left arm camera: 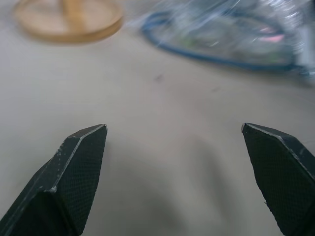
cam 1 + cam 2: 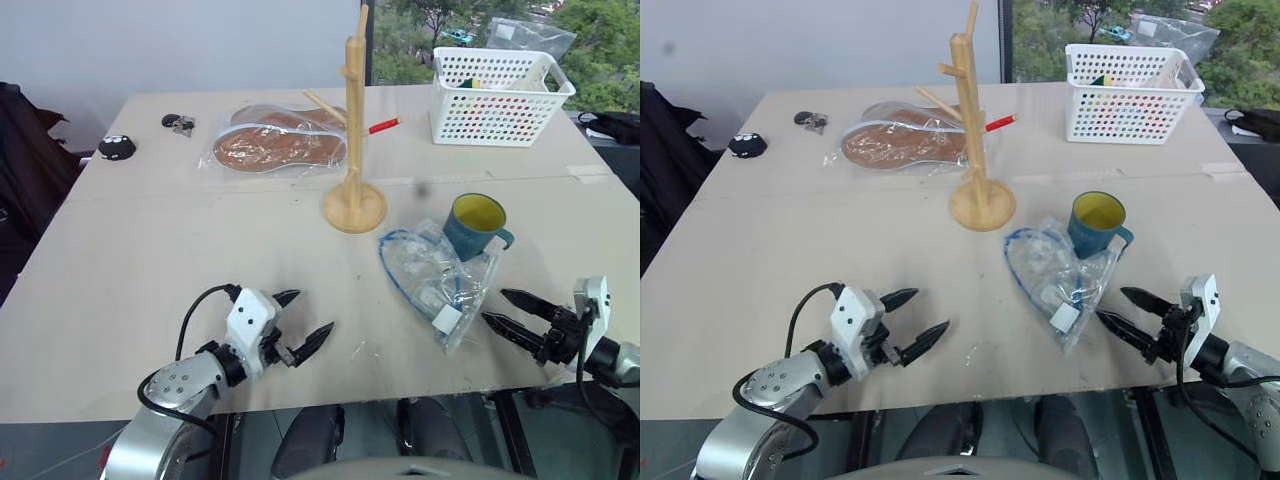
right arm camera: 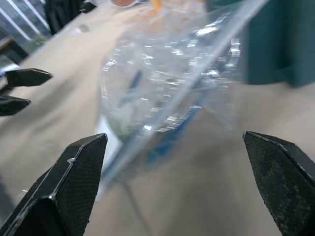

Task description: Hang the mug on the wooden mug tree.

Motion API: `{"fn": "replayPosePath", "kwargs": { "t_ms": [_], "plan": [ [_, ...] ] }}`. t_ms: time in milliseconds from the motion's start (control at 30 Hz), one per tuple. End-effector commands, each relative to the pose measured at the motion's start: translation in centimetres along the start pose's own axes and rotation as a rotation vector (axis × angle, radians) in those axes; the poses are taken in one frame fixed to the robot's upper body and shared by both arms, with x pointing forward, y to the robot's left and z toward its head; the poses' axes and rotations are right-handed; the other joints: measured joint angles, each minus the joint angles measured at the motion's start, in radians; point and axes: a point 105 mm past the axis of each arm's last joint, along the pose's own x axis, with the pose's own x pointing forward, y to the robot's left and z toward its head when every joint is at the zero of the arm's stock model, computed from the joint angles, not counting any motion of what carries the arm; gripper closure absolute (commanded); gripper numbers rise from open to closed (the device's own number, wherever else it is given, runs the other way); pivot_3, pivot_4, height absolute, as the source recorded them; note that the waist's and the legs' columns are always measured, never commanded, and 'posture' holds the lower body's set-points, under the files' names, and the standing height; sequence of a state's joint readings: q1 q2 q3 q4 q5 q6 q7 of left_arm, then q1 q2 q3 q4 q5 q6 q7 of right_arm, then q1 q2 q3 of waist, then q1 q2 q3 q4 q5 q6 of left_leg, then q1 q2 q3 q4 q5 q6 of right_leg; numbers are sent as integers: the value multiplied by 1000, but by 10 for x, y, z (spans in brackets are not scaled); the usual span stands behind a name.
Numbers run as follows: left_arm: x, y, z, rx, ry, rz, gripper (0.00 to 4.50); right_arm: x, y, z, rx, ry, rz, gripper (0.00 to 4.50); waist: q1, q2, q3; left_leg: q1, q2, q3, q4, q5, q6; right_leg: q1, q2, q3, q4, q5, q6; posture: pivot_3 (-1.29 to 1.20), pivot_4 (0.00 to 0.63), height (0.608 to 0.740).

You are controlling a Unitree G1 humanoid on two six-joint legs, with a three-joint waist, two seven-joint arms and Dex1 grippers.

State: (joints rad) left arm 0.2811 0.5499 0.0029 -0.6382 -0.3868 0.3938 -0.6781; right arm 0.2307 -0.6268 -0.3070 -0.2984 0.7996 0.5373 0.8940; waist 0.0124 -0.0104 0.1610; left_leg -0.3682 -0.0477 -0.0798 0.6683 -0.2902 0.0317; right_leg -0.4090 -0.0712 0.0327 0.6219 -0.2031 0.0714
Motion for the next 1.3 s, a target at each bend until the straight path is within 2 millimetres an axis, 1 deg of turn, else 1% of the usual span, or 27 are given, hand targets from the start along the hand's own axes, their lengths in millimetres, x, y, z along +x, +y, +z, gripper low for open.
{"fn": "replayPosePath", "kwargs": {
  "t_ms": [33,133,233,300,367,433,500,567,633,733,800,833,900,1033,1100,1200,1267,1300],
  "plan": [
    [2,-7,36,80,-74,-132,0,25,10,13,0,-48,34,31,-1,0,0,0,1,0,0,0,0,0,1,0,0,0,0,0,150,740],
    [3,-11,50,102,-92,-219,0,41,10,10,15,-18,24,31,-2,0,0,0,0,0,0,0,0,0,1,-1,1,0,0,0,150,740],
    [2,-15,62,126,-93,-292,0,63,10,8,27,13,10,31,-6,1,0,-1,0,0,0,0,0,-1,1,-1,1,2,3,0,150,740],
    [2,-14,62,141,-69,-309,0,74,9,6,21,41,-6,31,-9,1,0,-2,0,0,0,1,-1,-3,1,-1,0,2,3,0,150,740],
    [2,-11,61,160,-48,-309,0,84,13,3,6,83,-4,31,-11,1,0,-2,0,-1,0,1,-1,-3,1,-1,0,2,3,0,150,740],
    [1,-10,61,163,-45,-307,0,89,20,0,-33,114,16,31,-13,1,0,-2,0,-1,0,1,-1,-3,1,-1,0,2,3,0,150,740],
    [2,-10,62,165,-46,-307,0,91,20,-6,-119,172,-3,31,-16,1,0,-3,0,-1,0,1,-1,-3,1,-1,0,2,3,0,150,740],
    [3,-11,64,169,-48,-308,0,90,15,-12,-183,208,-32,548,-18,0,0,-3,-1,-1,0,1,-1,-3,1,-1,0,2,3,0,150,740],
    [4,-12,65,171,-51,-310,0,89,13,-14,-199,215,-41,1148,-22,0,0,-2,-1,-1,0,1,-1,-2,1,-2,0,2,3,0,150,740],
    [5,-15,66,169,-52,-312,0,83,12,-20,-246,252,-33,2687,-23,0,0,-2,0,-1,0,1,-1,-2,1,-2,0,2,4,0,150,740],
    [5,-16,65,170,-43,-315,0,82,10,-22,-275,268,-33,3237,-24,-1,-1,-2,-1,-1,0,0,-1,-1,1,-2,0,2,4,0,150,740],
    [5,-16,64,171,-40,-316,0,82,10,-22,-281,269,-32,3718,-24,-2,-1,-1,-1,-1,0,1,-1,-1,1,-2,0,2,4,0,150,740],
    [5,-17,65,172,-38,-317,0,82,10,-22,-288,266,-29,4469,-23,-2,-1,-1,-1,-2,0,1,-1,-1,1,-2,0,2,4,0,150,740],
    [5,-19,66,174,-38,-323,0,82,10,-20,-296,256,-20,4469,-23,-2,-2,-1,0,-2,0,0,-1,-1,1,-2,0,2,3,0,150,740],
    [5,-20,67,175,-38,-331,0,83,16,-13,-297,228,12,4469,-23,-2,-1,-1,0,-2,0,0,-1,0,1,-2,0,2,3,0,150,740],
    [4,-24,70,172,-47,-357,0,79,35,2,-268,164,114,4469,-23,-2,-1,-1,0,-2,0,0,-1,-1,1,-2,0,2,3,0,150,740],
    [4,-27,73,167,-49,-387,0,70,42,12,-257,112,143,4469,-21,-2,-1,-2,0,-3,0,0,-1,-1,1,-3,0,2,3,0,150,740],
    [3,-29,73,168,-43,-401,0,65,44,14,-254,105,150,4469,-19,-2,0,-3,0,-4,0,0,-1,-1,1,-4,0,2,3,0,150,740]
  ]
}}
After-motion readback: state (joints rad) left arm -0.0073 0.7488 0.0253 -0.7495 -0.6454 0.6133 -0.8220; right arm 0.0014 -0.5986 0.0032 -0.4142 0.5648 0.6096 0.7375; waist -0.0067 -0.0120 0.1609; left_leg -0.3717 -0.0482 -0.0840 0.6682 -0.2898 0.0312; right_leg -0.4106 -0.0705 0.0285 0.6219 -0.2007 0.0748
